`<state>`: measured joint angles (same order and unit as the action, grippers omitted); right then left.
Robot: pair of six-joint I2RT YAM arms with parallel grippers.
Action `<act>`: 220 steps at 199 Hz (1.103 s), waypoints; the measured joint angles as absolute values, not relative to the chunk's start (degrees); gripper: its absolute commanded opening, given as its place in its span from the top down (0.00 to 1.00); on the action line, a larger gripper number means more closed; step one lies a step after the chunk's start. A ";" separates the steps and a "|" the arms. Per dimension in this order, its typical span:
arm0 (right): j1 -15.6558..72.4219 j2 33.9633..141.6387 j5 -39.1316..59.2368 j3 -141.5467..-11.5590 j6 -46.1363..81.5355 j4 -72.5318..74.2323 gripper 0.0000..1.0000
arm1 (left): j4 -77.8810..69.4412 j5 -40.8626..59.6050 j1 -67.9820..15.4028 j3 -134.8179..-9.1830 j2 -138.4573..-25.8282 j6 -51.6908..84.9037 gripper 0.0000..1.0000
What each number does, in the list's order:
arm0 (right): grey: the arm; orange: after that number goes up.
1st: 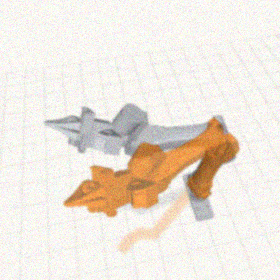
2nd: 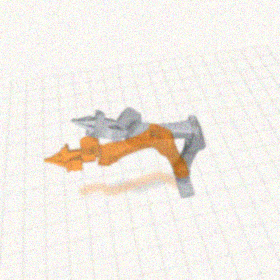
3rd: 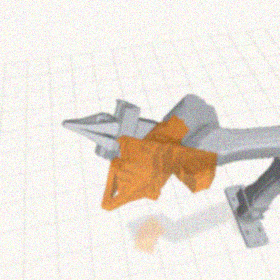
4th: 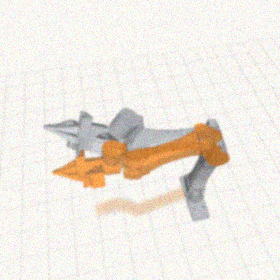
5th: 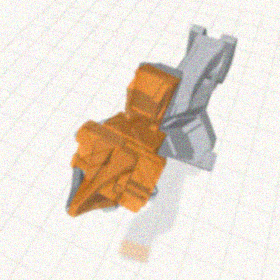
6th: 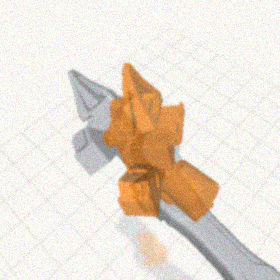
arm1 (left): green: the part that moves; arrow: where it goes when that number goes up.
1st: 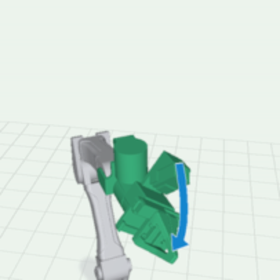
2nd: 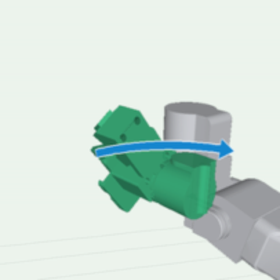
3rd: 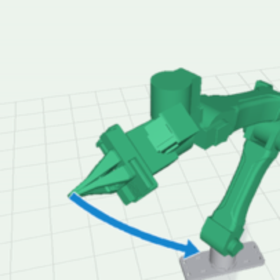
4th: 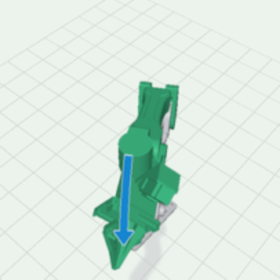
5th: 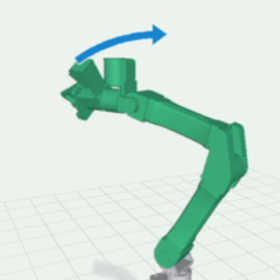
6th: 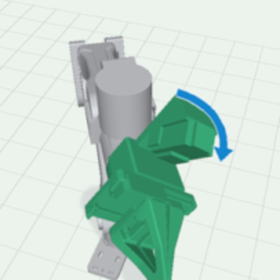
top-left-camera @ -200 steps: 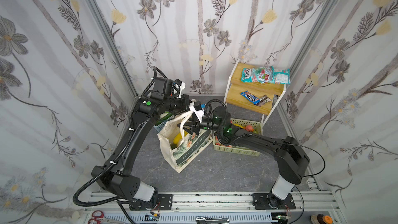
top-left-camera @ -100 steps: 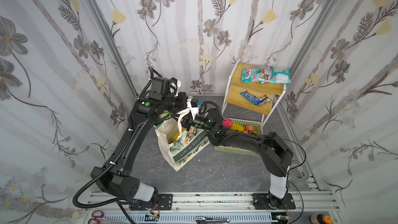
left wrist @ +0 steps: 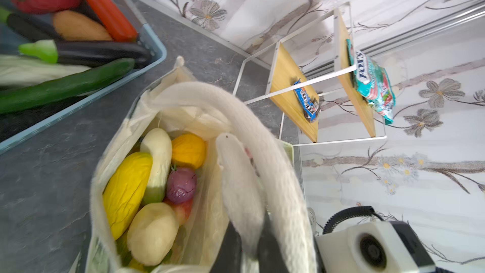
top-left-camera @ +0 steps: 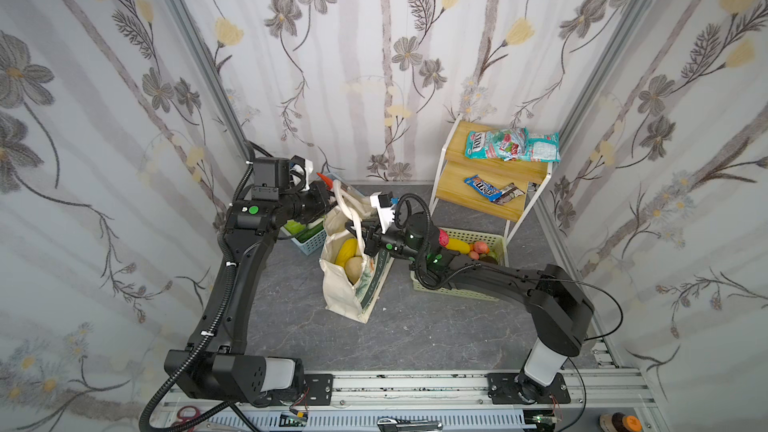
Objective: Place the food into the grocery bag and tie it
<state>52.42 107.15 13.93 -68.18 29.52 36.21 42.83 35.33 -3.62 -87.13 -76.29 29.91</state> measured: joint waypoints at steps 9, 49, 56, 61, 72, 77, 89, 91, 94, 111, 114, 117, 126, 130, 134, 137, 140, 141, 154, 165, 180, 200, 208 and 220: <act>52.31 105.27 11.42 -66.89 30.81 33.04 1.00 | 41.80 34.83 -1.93 -84.27 -75.35 29.76 1.00; 48.12 97.58 2.55 -60.18 39.42 23.59 1.00 | 40.25 32.38 2.90 -73.52 -74.37 29.52 1.00; 47.13 96.18 2.42 -58.22 40.66 23.00 1.00 | 40.38 31.55 3.57 -72.55 -74.61 29.45 1.00; 46.44 95.29 2.15 -56.90 41.58 22.83 1.00 | 40.47 30.81 3.97 -72.05 -75.00 29.26 1.00; 45.39 93.73 1.37 -54.85 43.16 22.55 1.00 | 40.86 29.21 4.51 -71.48 -76.42 28.69 1.00; 45.10 93.23 1.19 -54.19 43.72 22.57 1.00 | 40.95 28.56 4.64 -71.26 -77.12 28.58 1.00; 44.49 91.53 1.23 -52.90 45.12 21.58 1.00 | 41.10 27.70 5.26 -70.37 -78.76 28.49 1.00; 44.40 91.33 1.28 -52.77 45.25 21.41 1.00 | 41.15 27.66 5.34 -70.17 -79.00 28.49 1.00; 44.18 90.89 1.41 -52.47 45.58 21.06 1.00 | 41.19 27.64 5.52 -69.80 -79.40 28.53 1.00; 42.96 89.80 1.39 -50.83 47.27 20.45 1.00 | 40.93 26.39 6.09 -67.55 -80.53 28.84 1.00; 42.61 89.65 1.32 -50.37 47.57 20.36 1.00 | 40.88 26.13 6.24 -67.20 -80.66 29.02 1.00; 42.33 89.60 1.34 -49.98 47.81 20.34 1.00 | 40.77 26.04 6.37 -66.85 -80.77 29.23 1.00; 41.67 89.60 1.34 -48.86 48.45 20.12 1.00 | 40.40 25.65 6.48 -65.76 -81.14 29.69 1.00; 41.45 89.67 1.48 -48.36 48.88 20.12 1.00 | 40.16 25.69 6.48 -65.30 -81.36 29.91 1.00; 41.15 89.82 1.83 -48.03 49.10 20.16 1.00 | 39.99 25.69 6.48 -64.90 -81.54 30.04 1.00; 40.91 89.97 2.13 -47.79 49.28 20.29 1.00 | 39.75 25.69 6.48 -64.60 -81.69 30.13 1.00; 40.69 90.15 2.37 -47.59 49.47 20.49 1.00 | 39.48 25.71 6.48 -64.23 -81.91 30.33 1.00; 40.60 90.21 2.44 -47.53 49.50 20.53 1.00 | 39.42 25.71 6.48 -64.16 -81.93 30.35 1.00; 39.68 91.18 3.40 -46.78 50.39 20.78 1.00 | 38.41 26.02 6.44 -63.05 -82.59 30.92 1.00; 39.29 92.33 3.99 -46.59 50.48 21.54 1.00 | 37.69 25.98 6.17 -62.41 -82.76 31.33 1.00; 38.94 93.38 4.12 -46.72 50.48 21.37 1.00 | 36.95 25.08 5.06 -62.33 -82.91 31.46 1.00; 38.48 94.83 4.16 -48.38 50.46 20.80 1.00 | 36.64 22.65 3.46 -62.59 -83.59 31.51 0.77; 38.28 95.18 4.14 -48.95 50.43 20.49 0.95 | 36.67 21.96 2.92 -62.85 -83.74 31.46 0.64; 37.80 95.48 4.05 -50.17 49.82 18.94 0.89 | 37.32 20.10 2.42 -63.55 -83.53 31.42 0.48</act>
